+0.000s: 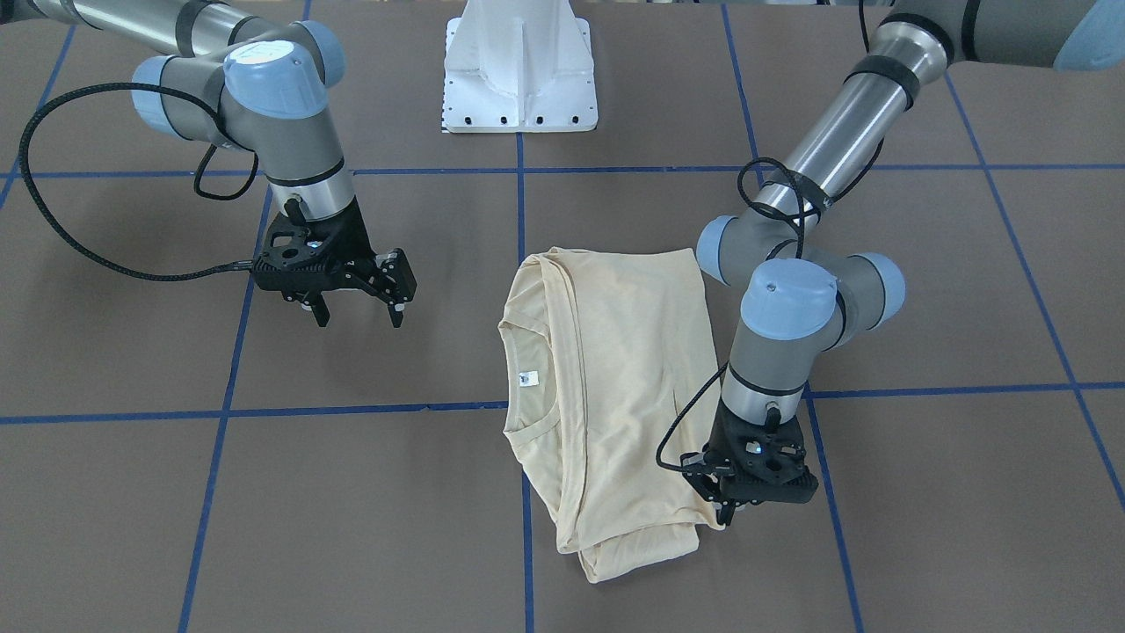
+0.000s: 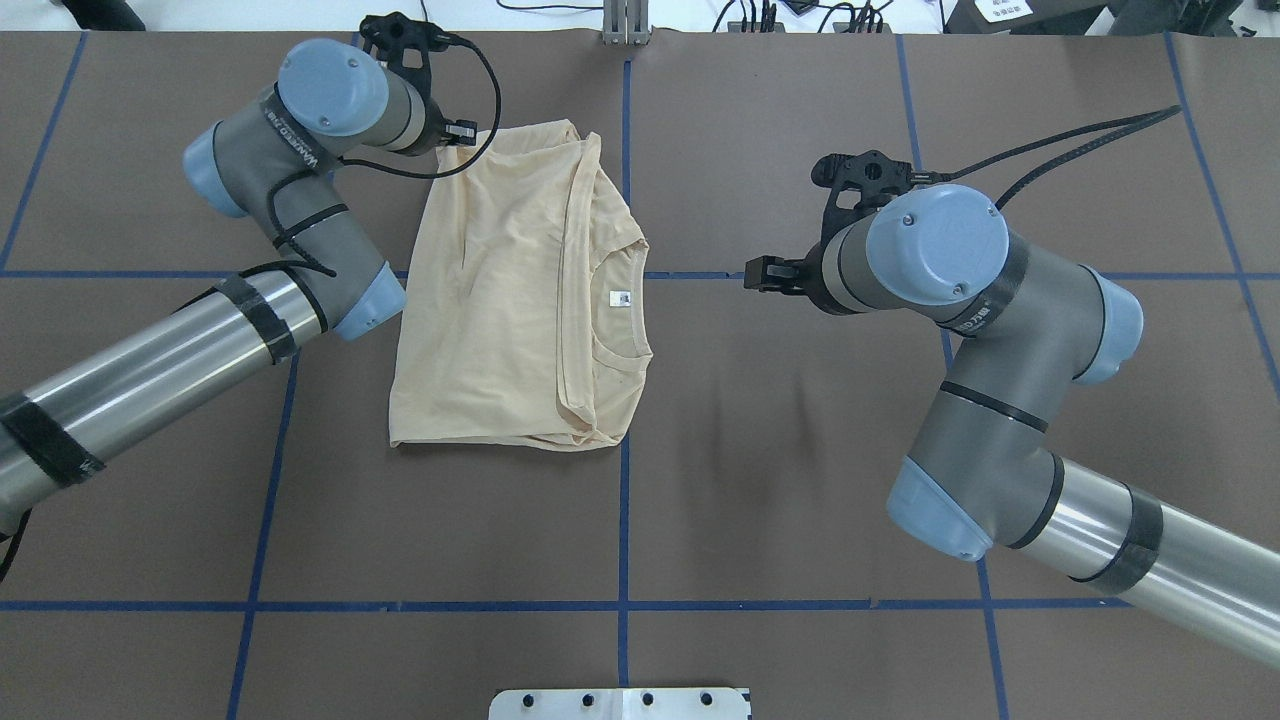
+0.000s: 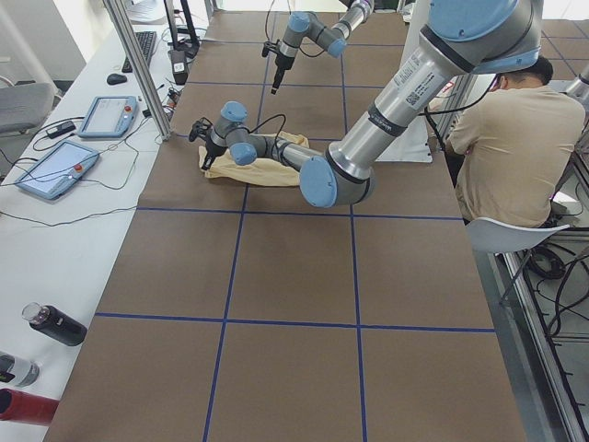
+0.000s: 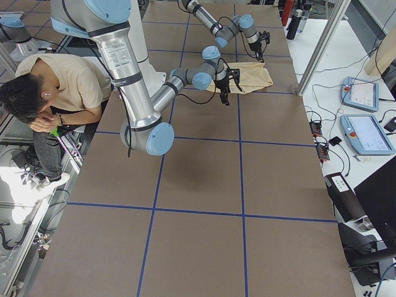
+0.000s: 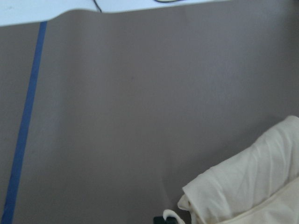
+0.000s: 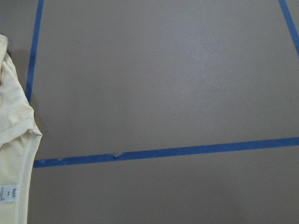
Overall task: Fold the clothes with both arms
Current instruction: 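Fold the grasped side with the left gripper across the shirt, then lower the right gripper to the shirt's other side edge and grasp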
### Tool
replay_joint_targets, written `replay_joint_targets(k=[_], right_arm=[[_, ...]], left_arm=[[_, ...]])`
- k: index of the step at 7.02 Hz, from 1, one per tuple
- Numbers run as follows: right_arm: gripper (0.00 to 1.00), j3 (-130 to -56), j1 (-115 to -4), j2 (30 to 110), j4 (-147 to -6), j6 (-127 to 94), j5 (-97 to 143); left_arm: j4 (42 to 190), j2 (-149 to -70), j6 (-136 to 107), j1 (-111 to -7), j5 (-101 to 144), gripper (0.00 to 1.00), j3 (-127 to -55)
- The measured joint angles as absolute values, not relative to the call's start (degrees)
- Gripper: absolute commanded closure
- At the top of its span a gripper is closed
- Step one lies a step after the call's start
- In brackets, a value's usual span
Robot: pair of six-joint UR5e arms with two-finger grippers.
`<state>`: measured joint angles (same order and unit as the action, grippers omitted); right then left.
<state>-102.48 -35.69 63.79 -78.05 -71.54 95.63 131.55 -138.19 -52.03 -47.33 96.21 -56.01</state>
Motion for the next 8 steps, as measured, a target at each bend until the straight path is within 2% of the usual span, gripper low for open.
replay_joint_targets(k=[1, 2, 5, 8], right_arm=[[0.00, -102.38, -35.61, 63.64, -78.05, -71.54, 95.63], [0.00, -102.27, -35.51, 63.56, -78.05, -71.54, 95.62], [0.00, -101.06, -34.43, 61.46, -78.06, -73.51, 95.00], [0.08, -91.65, -31.46, 51.06, -78.37, -84.92, 91.12]], left_arm=[[131.90, -139.42, -51.55, -47.83, 96.34, 1.00, -54.71], [131.98, -139.57, -50.04, -48.80, 96.39, 0.01, -54.24], [132.38, -137.21, -41.25, -51.79, 97.10, 0.00, -54.35], [134.85, -132.24, -37.98, -53.11, 100.74, 0.00, -58.72]])
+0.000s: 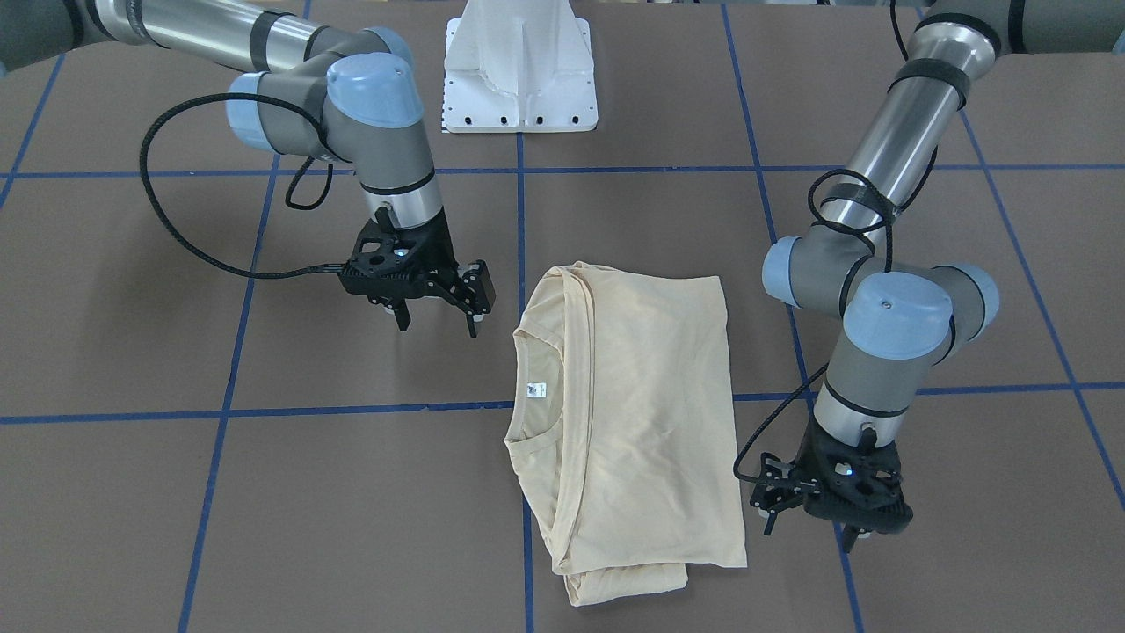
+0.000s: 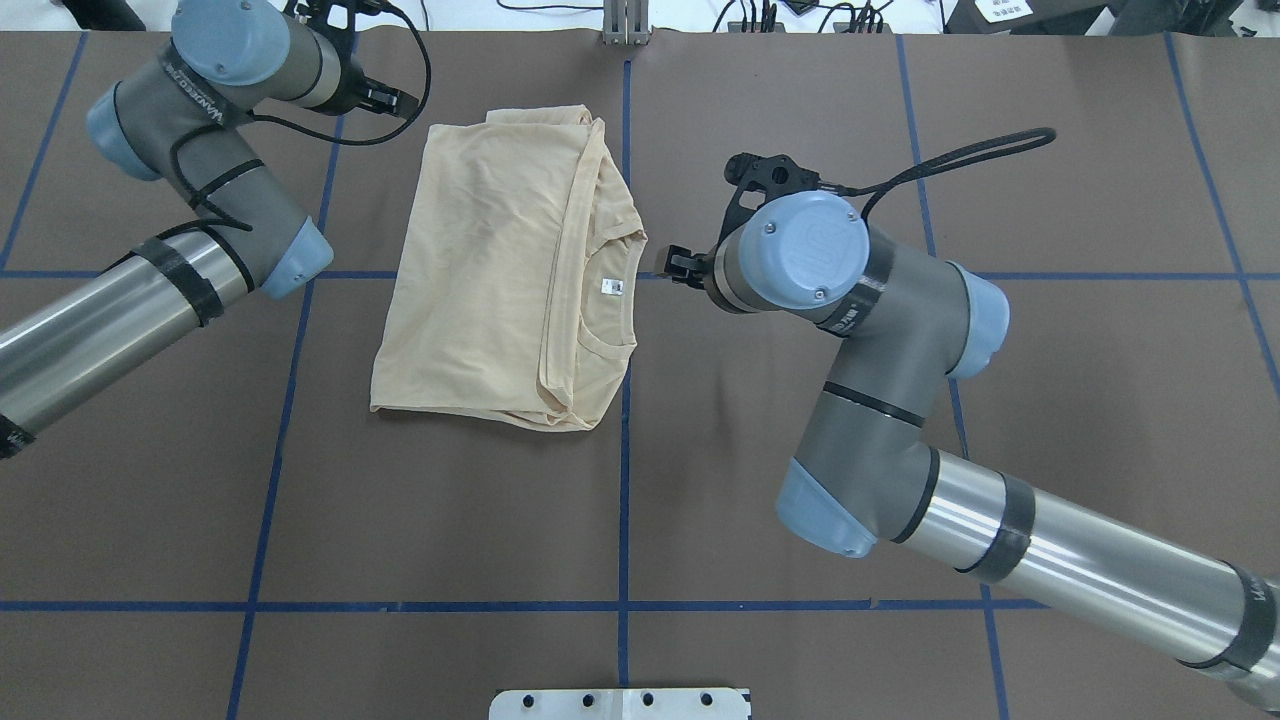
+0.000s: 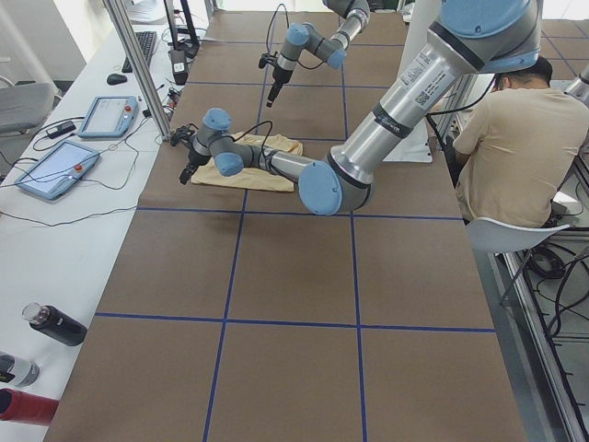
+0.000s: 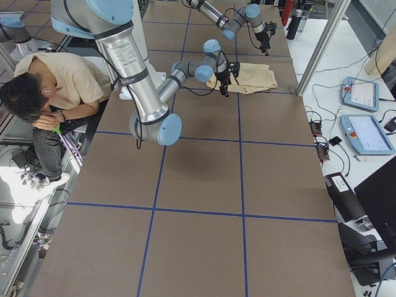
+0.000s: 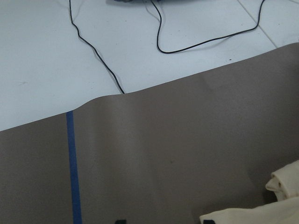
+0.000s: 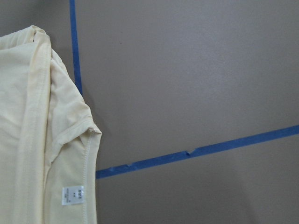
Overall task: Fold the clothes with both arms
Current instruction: 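Lower the right gripper to the shirt's other side edge and grasp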
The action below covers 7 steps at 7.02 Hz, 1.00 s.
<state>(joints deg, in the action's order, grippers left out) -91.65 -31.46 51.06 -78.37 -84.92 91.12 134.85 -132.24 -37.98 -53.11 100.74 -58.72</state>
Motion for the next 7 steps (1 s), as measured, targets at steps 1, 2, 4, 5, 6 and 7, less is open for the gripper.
replay_joint_targets(k=[1, 2, 4, 5, 6, 7], right_arm=[[0.13, -87.74, -30.03, 47.71, -78.44, -89.10, 89.12], [0.23, -85.19, -28.15, 45.78, -78.47, -92.59, 86.70], [0.40, -82.89, -25.33, 44.20, -78.52, -95.32, 83.43], [0.45, -81.27, -24.50, 43.26, -78.51, -95.36, 82.16], [0.54, -79.76, -23.98, 42.48, -78.51, -95.08, 81.52], [0.56, -78.85, -23.55, 42.09, -78.55, -94.53, 81.26]], left_arm=[[135.75, -131.28, -38.03, -53.13, 100.97, 0.00, -59.48], [136.21, -130.88, -38.25, -53.12, 101.04, 0.00, -59.80], [136.55, -130.72, -38.46, -53.09, 101.07, 0.00, -59.91], [136.73, -130.70, -38.49, -53.09, 101.07, 0.00, -59.94], [136.80, -130.70, -38.52, -53.09, 101.07, 0.00, -59.94], [136.83, -130.69, -38.55, -53.09, 101.07, 0.00, -59.94]])
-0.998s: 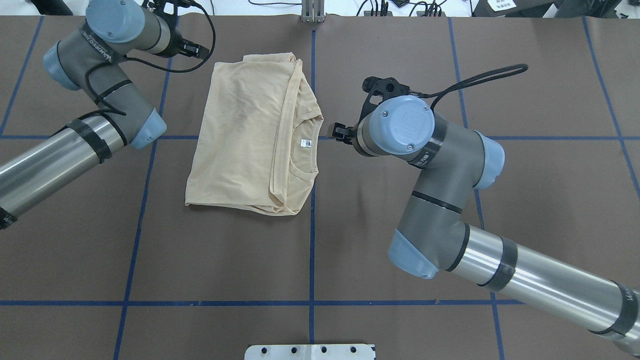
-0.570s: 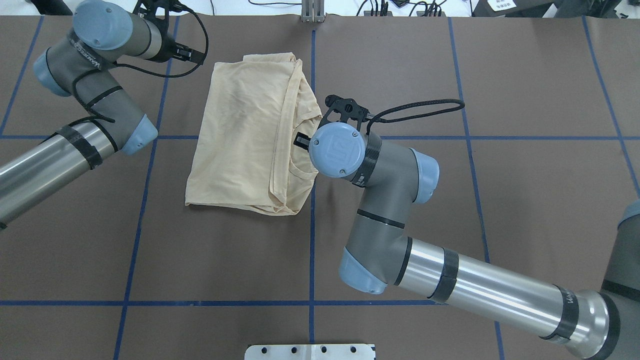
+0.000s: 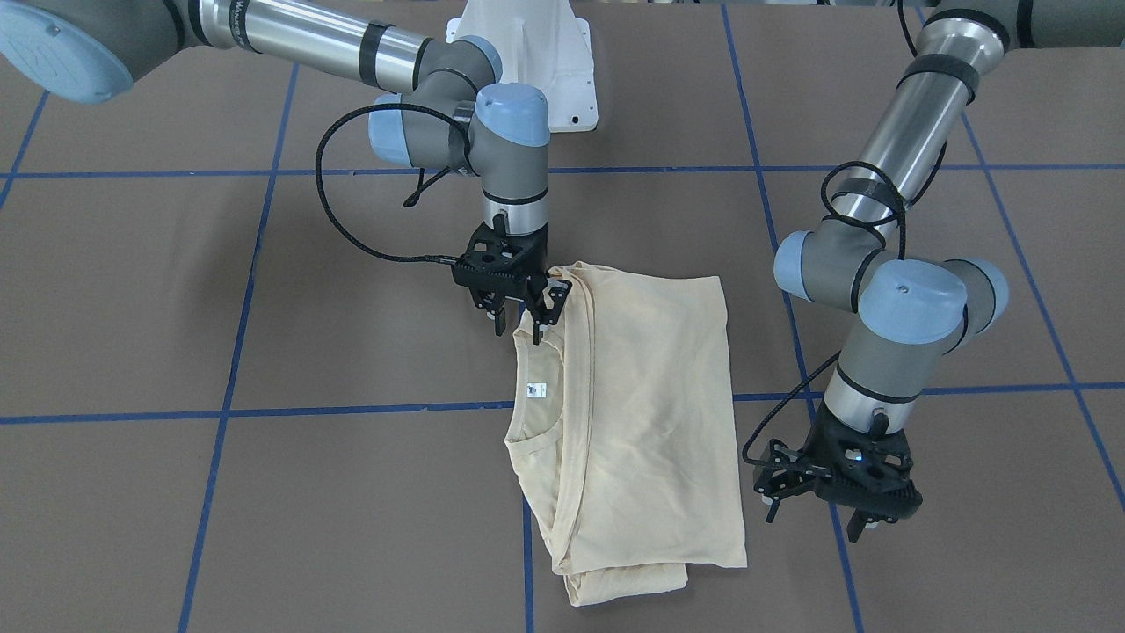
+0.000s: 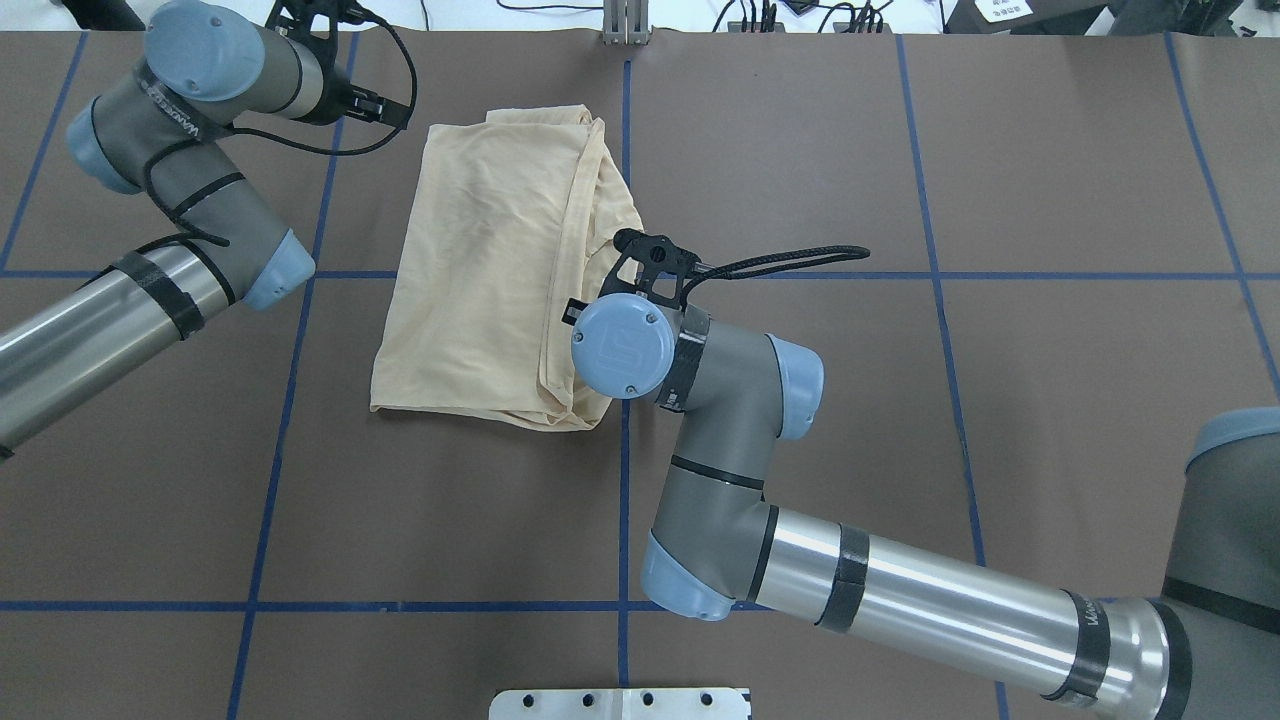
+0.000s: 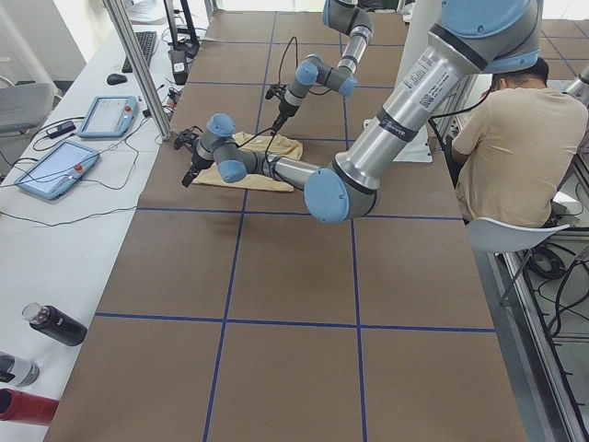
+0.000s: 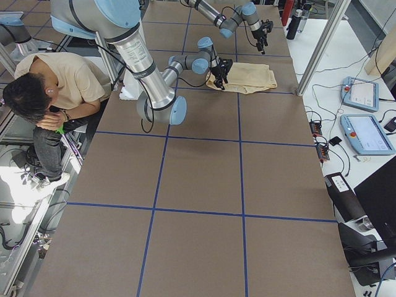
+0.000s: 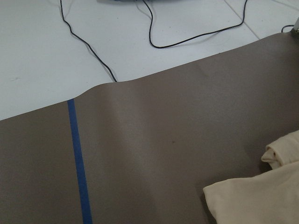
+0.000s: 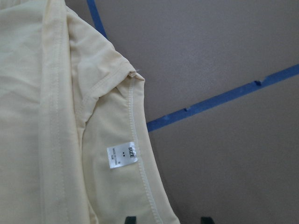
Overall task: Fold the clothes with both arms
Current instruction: 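Lower the right gripper to the shirt's other side edge and grasp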
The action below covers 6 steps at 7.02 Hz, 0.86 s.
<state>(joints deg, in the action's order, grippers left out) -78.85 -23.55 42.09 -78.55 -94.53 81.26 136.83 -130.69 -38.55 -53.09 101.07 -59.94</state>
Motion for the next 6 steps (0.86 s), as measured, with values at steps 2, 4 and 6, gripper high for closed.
replay_joint_targets(k=[2, 4, 6], right_arm=[[0.62, -78.36, -22.77, 41.97, -78.63, -92.81, 81.11], [1.00, -78.32, -22.19, 42.02, -78.66, -92.20, 80.93], [1.00, -78.45, -22.05, 42.20, -78.74, -91.68, 80.87]], left_arm=[[136.84, -130.64, -38.58, -53.09, 101.07, 0.00, -59.94], [136.84, -130.61, -38.58, -53.09, 101.07, 0.00, -59.94], [136.85, -130.61, -38.58, -53.09, 101.07, 0.00, -59.94]])
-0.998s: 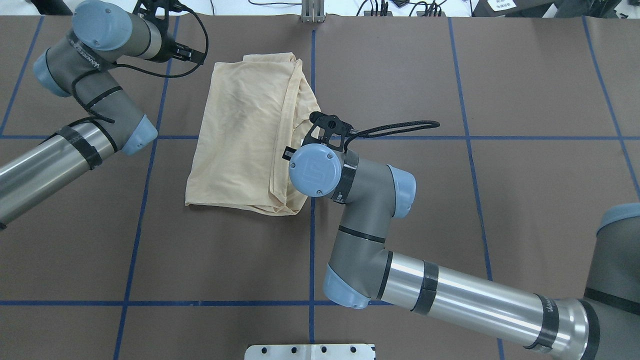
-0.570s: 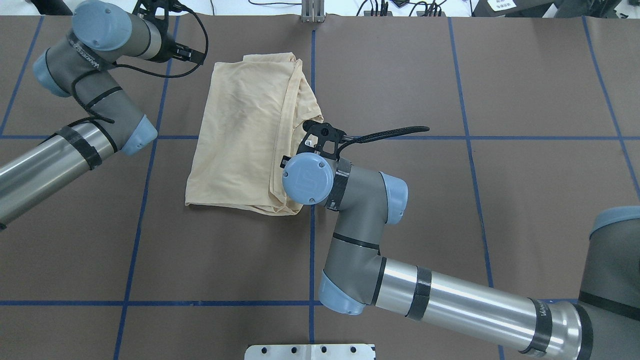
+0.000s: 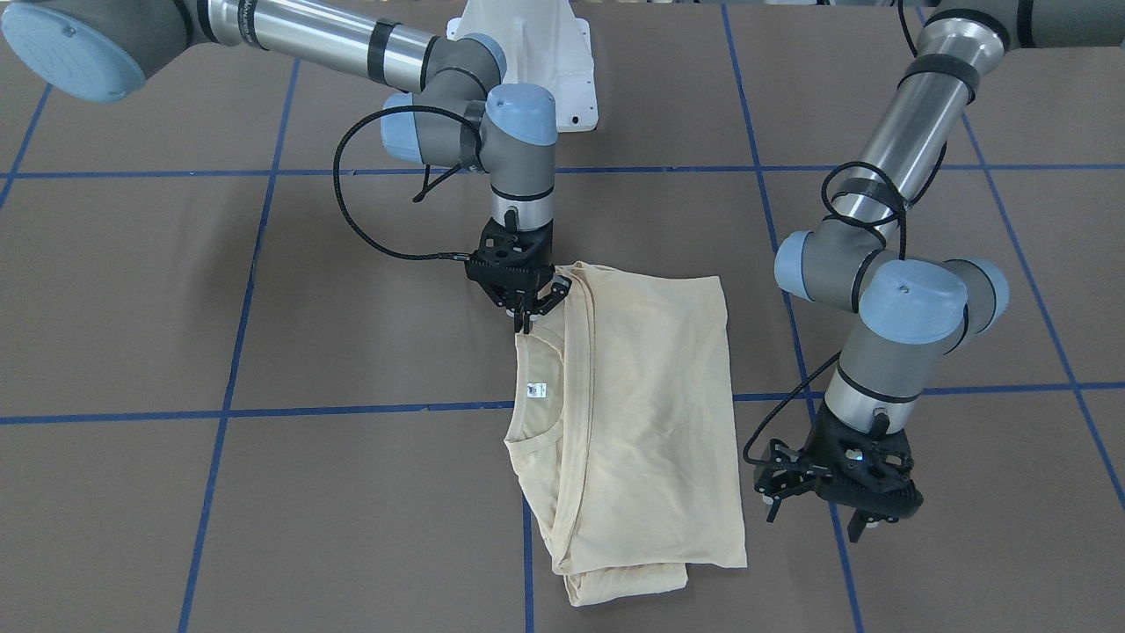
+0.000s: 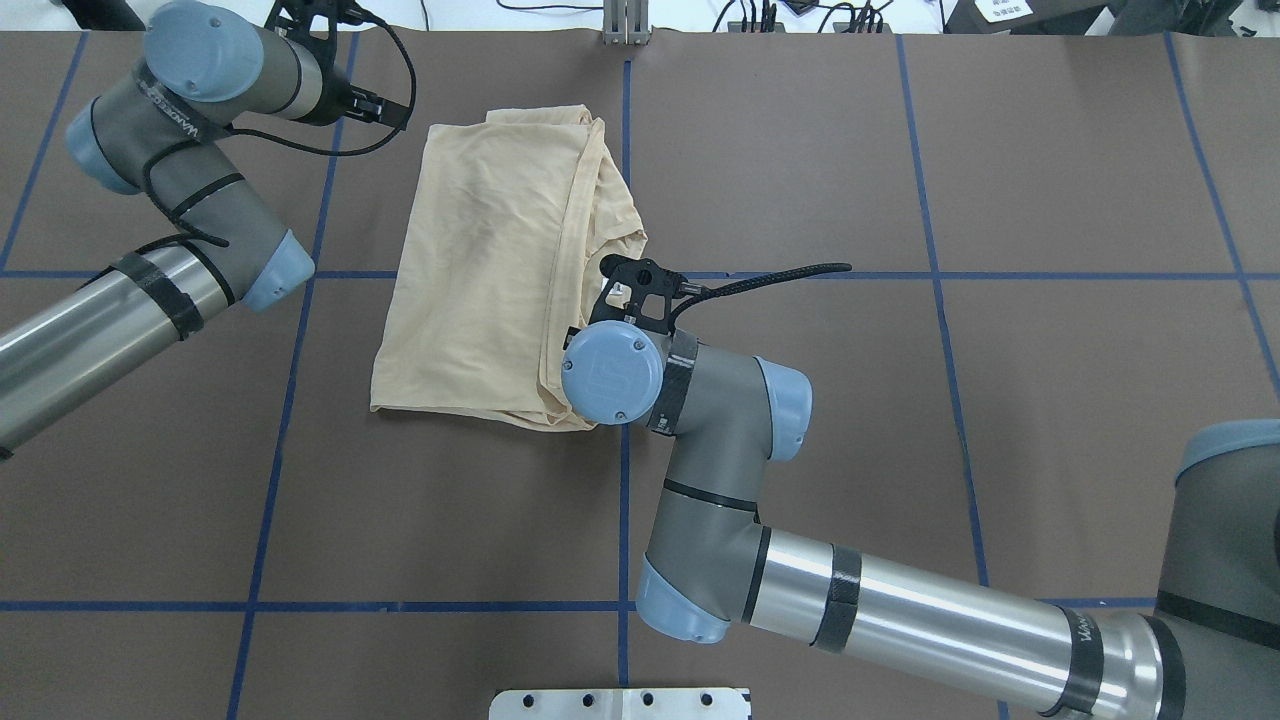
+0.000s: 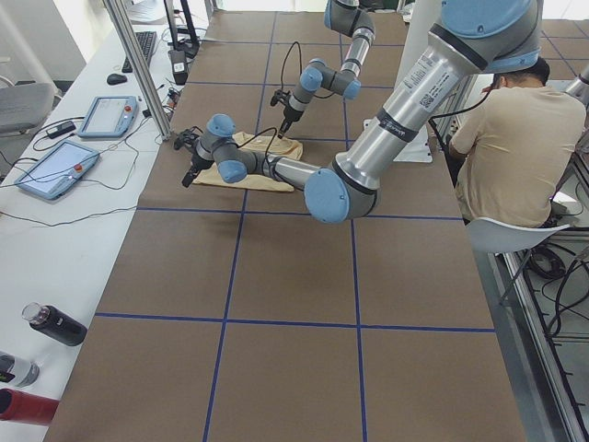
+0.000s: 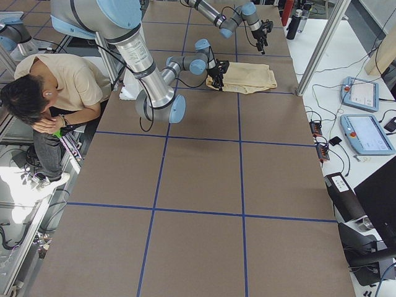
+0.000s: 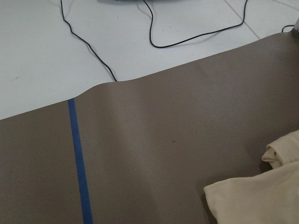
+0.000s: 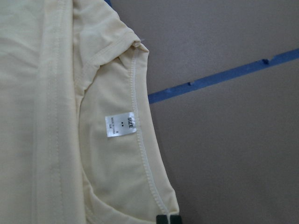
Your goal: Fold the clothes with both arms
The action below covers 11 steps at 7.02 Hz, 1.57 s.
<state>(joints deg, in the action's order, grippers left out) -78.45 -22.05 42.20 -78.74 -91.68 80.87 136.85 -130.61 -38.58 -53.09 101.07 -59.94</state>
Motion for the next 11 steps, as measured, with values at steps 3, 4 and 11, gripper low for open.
replay_joint_targets(k=[3, 4, 11], right_arm=[[1.00, -85.73, -22.21, 47.91, -78.91, -88.27, 81.44], [1.00, -91.23, -22.23, 52.65, -78.97, -87.41, 81.59], [0.10, -98.18, -20.55, 54.56, -84.33, -77.59, 81.28]], left_arm=[[136.90, -130.61, -38.76, -52.95, 101.07, 0.00, -60.31], [136.89, -130.27, -39.23, -52.81, 101.07, 0.00, -60.95], [136.87, -129.18, -40.40, -51.94, 101.23, 0.00, -63.01]])
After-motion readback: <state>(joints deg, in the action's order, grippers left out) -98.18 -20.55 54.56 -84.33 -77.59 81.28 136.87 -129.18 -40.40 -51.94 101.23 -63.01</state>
